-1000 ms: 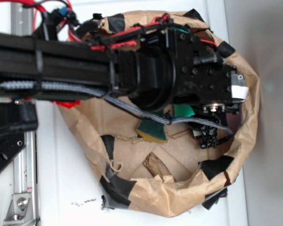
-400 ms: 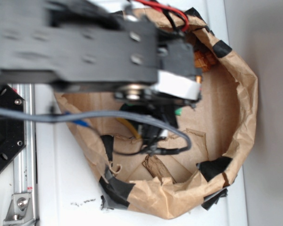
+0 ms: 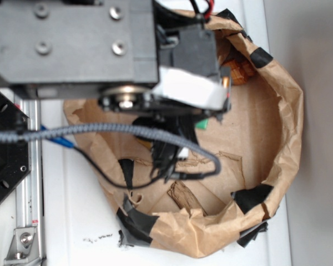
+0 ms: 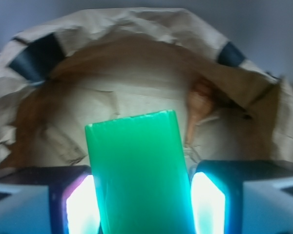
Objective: Grab the green block.
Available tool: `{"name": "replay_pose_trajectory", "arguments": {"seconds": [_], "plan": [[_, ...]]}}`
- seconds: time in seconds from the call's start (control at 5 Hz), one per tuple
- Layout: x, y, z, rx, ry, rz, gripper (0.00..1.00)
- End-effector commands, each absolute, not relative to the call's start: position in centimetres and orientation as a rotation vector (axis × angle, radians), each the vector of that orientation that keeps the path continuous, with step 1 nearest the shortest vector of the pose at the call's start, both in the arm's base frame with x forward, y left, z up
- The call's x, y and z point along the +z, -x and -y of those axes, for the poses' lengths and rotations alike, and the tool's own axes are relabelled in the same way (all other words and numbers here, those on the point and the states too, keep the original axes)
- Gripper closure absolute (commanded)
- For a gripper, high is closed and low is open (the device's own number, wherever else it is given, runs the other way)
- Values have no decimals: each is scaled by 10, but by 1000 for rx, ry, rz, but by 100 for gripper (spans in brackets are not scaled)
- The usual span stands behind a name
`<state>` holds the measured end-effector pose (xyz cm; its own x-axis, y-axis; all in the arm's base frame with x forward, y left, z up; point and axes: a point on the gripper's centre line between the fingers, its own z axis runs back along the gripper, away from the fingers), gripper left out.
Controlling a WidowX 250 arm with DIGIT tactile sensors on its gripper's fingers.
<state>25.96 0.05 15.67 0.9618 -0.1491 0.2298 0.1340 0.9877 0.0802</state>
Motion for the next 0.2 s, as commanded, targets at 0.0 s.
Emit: {"name": "replay_pose_trajectory", "arguments": {"seconds": [0.0], "plan": [[161,-269,-13,-101,-78,281,100]]}}
